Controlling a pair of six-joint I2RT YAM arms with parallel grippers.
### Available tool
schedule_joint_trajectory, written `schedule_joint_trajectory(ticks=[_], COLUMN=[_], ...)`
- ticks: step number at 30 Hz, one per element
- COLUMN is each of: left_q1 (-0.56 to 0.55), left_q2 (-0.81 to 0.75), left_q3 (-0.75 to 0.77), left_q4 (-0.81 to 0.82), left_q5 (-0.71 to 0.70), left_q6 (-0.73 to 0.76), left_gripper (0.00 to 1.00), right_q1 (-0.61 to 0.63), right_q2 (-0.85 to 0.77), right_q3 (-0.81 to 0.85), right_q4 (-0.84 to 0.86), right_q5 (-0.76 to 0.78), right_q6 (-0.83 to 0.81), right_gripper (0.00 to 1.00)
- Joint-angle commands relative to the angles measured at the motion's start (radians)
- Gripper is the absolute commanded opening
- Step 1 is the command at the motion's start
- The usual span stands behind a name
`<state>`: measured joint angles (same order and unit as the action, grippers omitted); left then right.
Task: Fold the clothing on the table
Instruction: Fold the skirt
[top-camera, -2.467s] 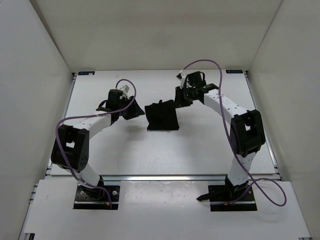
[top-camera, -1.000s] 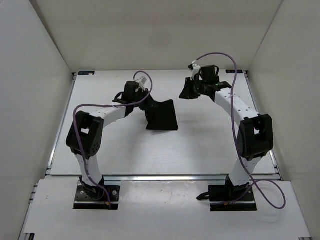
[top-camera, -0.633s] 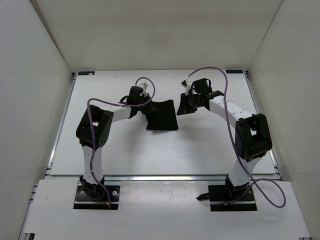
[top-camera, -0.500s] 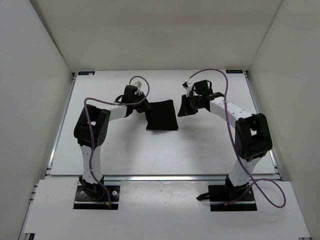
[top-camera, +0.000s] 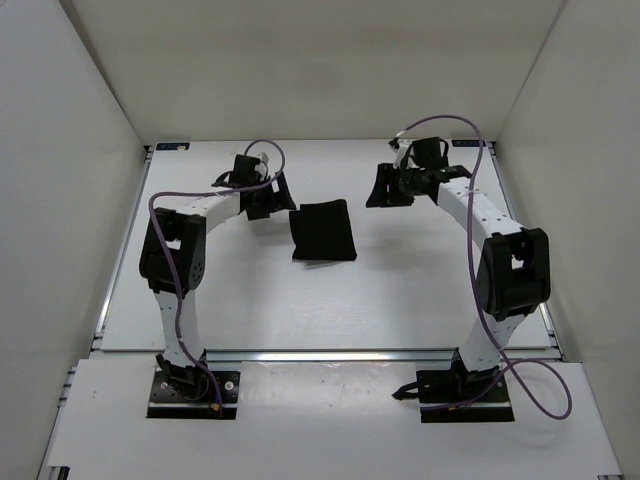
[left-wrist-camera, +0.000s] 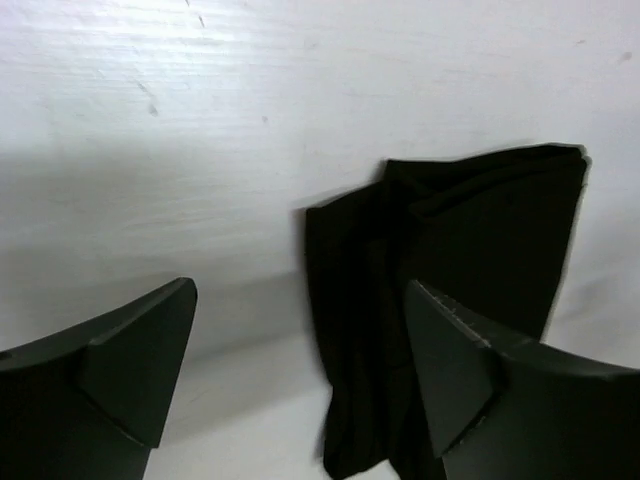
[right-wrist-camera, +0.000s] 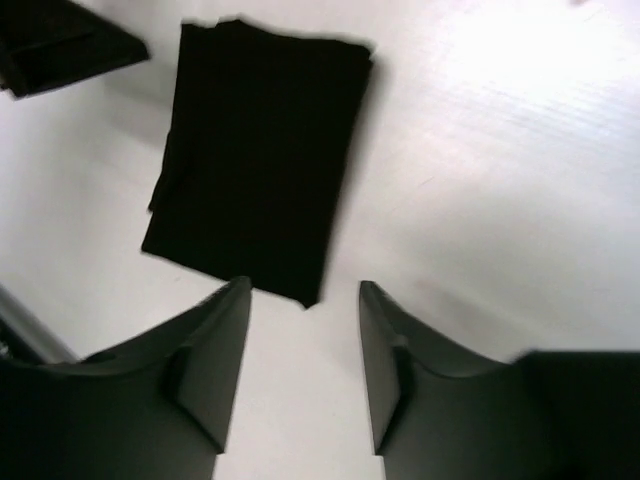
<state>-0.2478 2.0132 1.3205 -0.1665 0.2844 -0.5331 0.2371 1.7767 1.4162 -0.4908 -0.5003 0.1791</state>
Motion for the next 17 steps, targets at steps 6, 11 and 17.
schedule_joint_trajectory(ticks=[6,11,17], left_q1=[-0.116,-0.099,-0.102], left_q2=[-0.249,-0.419,-0.527], left_q3=[0.09,-0.14,-0.277], left_q4=[-0.469,-0.413,-0.45], left_q5=[-0.392,-0.35,-0.379], left_q6=[0.306,0.26,0.197], left_gripper=[0.99,0.99,0.99], right_q1=[-0.064,-0.068,-0.016], right_q2=[-0.056,-0.111,-0.178], right_q3=[-0.019,-0.146,-0.241], right_q4=[-0.067,-0.014,0.052], right_q5=[0.183,0.158,0.137], right_q6=[-0.089,-0.093,-0.096], right_gripper=[0.56,0.59,0.62])
